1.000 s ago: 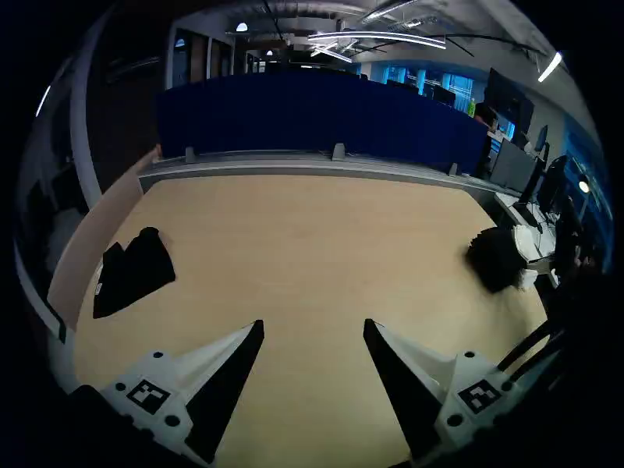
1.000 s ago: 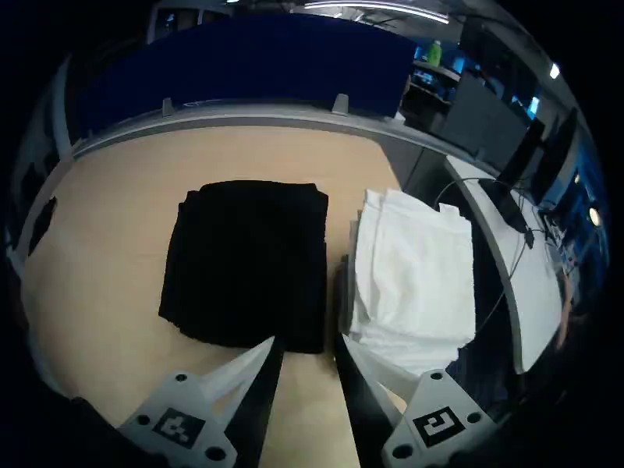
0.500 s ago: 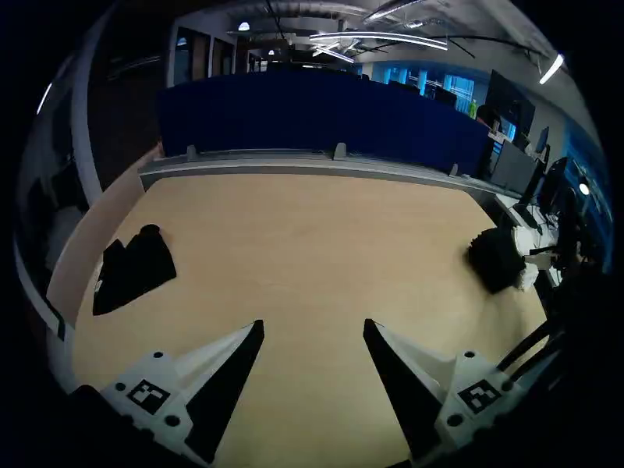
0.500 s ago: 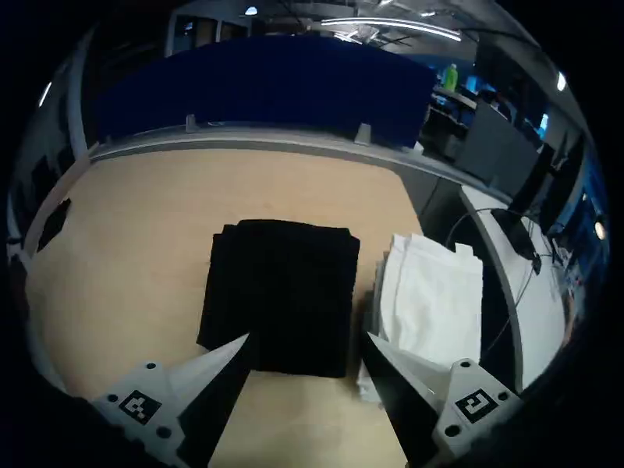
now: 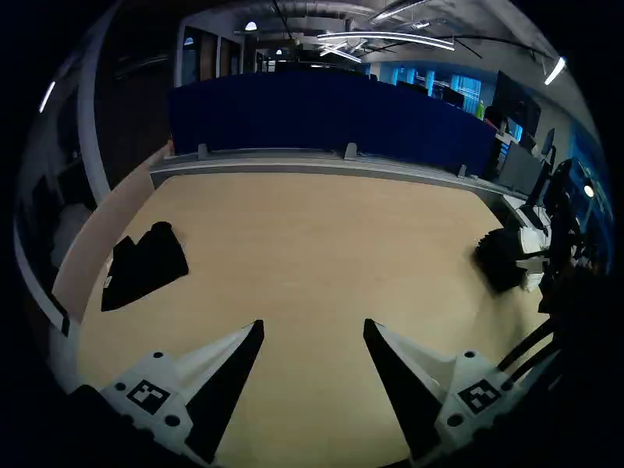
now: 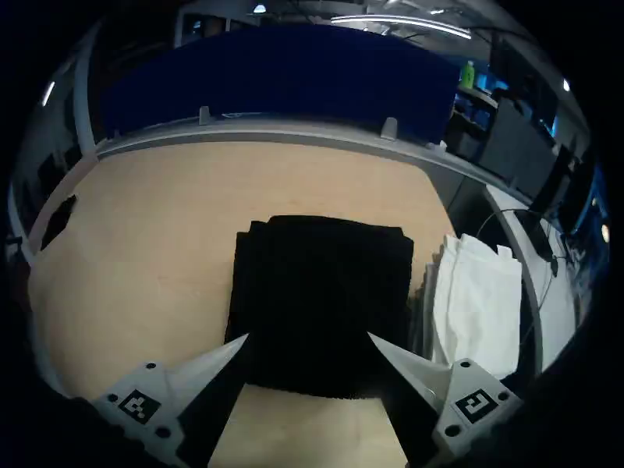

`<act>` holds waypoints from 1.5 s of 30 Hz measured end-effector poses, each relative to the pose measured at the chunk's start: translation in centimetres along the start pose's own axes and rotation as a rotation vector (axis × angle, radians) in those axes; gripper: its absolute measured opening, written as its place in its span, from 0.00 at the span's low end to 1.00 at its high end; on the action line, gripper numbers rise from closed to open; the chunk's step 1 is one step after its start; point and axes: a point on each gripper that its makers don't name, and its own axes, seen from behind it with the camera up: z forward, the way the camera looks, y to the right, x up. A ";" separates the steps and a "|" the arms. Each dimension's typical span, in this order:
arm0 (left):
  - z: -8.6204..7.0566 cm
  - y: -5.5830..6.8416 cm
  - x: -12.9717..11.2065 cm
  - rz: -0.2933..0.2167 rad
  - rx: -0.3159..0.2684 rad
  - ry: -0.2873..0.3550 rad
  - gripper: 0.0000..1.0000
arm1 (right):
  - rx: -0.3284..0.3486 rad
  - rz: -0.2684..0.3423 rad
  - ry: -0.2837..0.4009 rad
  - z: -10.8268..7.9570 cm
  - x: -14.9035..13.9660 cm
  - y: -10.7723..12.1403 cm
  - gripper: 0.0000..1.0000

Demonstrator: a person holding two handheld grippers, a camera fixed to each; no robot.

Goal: Fold towel

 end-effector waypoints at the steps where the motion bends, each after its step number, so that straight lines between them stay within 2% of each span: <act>1: -0.1 -0.1 -0.1 0.001 0.003 -0.001 0.95 | 0.000 -0.001 -0.007 0.2 -0.4 0.0 0.98; 6: -0.3 -0.6 -0.4 0.004 0.018 -0.008 0.95 | -0.001 -0.002 -0.031 1.1 -1.7 -0.2 0.98; 11: -0.3 -0.8 -0.5 0.005 0.024 -0.011 0.95 | -0.003 -0.007 -0.033 1.4 -1.7 -0.1 0.97; 20: -0.3 -0.8 -0.4 -0.007 0.023 -0.008 0.95 | -0.003 -0.018 0.022 0.5 1.4 0.1 0.98; 23: -0.3 -0.8 -0.4 -0.006 0.026 -0.009 0.95 | -0.005 -0.018 0.040 0.8 3.0 0.4 0.98; 33: -1.2 -2.0 -1.0 -0.026 0.067 -0.009 0.95 | 0.002 -0.023 0.060 3.8 7.1 0.9 0.98; 45: -3.2 -3.8 -2.2 -0.072 0.133 -0.006 0.94 | 0.011 -0.029 0.003 6.9 6.6 1.2 0.98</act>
